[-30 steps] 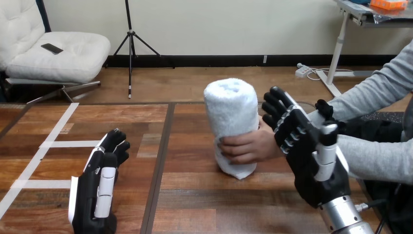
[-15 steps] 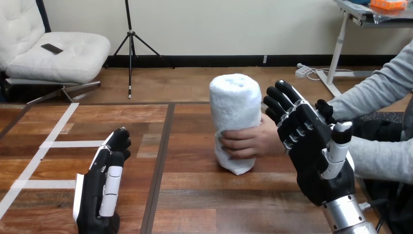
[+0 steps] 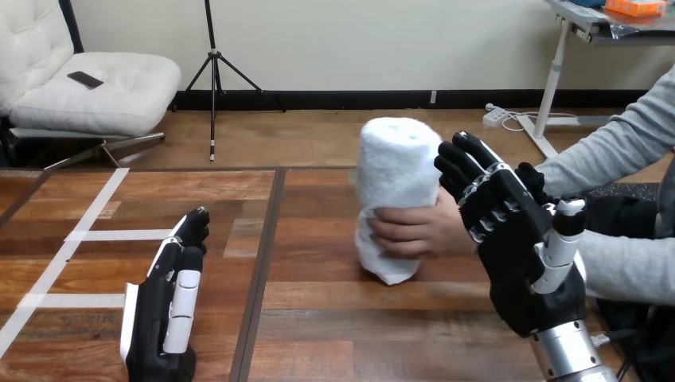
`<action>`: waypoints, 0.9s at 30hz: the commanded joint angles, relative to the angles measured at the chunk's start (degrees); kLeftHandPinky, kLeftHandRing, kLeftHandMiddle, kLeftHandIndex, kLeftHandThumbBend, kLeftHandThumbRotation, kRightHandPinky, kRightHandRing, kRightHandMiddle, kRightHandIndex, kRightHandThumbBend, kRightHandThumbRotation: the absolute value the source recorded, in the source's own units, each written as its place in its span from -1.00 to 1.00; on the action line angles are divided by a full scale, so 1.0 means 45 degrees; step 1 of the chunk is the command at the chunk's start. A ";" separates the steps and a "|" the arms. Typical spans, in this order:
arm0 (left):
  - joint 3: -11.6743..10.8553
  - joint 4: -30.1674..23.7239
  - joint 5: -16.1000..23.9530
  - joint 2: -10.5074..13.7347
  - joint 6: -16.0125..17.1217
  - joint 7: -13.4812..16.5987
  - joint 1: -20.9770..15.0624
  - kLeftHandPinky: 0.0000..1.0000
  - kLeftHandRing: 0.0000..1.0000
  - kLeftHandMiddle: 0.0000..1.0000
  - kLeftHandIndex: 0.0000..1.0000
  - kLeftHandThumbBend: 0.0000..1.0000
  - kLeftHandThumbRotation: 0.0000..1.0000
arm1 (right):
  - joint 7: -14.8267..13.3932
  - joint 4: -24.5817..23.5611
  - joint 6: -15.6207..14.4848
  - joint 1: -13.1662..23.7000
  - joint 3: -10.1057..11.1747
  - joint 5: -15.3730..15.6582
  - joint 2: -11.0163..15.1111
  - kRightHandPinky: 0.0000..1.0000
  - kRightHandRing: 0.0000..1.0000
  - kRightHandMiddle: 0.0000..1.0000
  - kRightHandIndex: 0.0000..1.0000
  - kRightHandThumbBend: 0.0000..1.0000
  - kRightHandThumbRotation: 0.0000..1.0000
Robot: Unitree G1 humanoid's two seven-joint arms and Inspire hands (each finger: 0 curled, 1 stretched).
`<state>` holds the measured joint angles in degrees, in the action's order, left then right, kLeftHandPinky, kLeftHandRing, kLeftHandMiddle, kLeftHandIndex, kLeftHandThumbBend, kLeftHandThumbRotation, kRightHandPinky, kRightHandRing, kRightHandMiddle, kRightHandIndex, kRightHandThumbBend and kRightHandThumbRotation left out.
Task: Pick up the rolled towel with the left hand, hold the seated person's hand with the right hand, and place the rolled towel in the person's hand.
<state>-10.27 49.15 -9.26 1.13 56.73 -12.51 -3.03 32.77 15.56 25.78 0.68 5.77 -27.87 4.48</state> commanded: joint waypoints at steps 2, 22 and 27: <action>0.0070 0.0140 -0.0155 -0.0317 -0.0175 -0.0049 -0.0724 0.87 0.82 0.77 0.67 0.34 0.72 | 0.0091 -0.0823 0.0072 0.0568 0.0369 -0.0315 0.0008 0.94 0.80 0.75 0.72 1.00 1.00; 0.0066 -0.0356 -0.1140 -0.0487 -0.0234 -0.0690 -0.0514 0.88 0.81 0.78 0.71 0.40 0.78 | 0.0319 -0.0990 0.0588 0.0297 0.0168 0.0379 0.0029 0.83 0.77 0.73 0.68 1.00 1.00; 0.0155 -0.0879 -0.1393 -0.0455 -0.0253 -0.0988 -0.0315 0.90 0.84 0.80 0.74 0.40 0.84 | 0.0503 -0.0861 0.0618 0.0217 0.0062 0.0584 0.0047 0.86 0.77 0.73 0.68 1.00 1.00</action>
<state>-10.30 48.35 -14.52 0.49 56.07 -15.36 -2.99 33.87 13.41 27.17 0.47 6.85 -26.28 4.56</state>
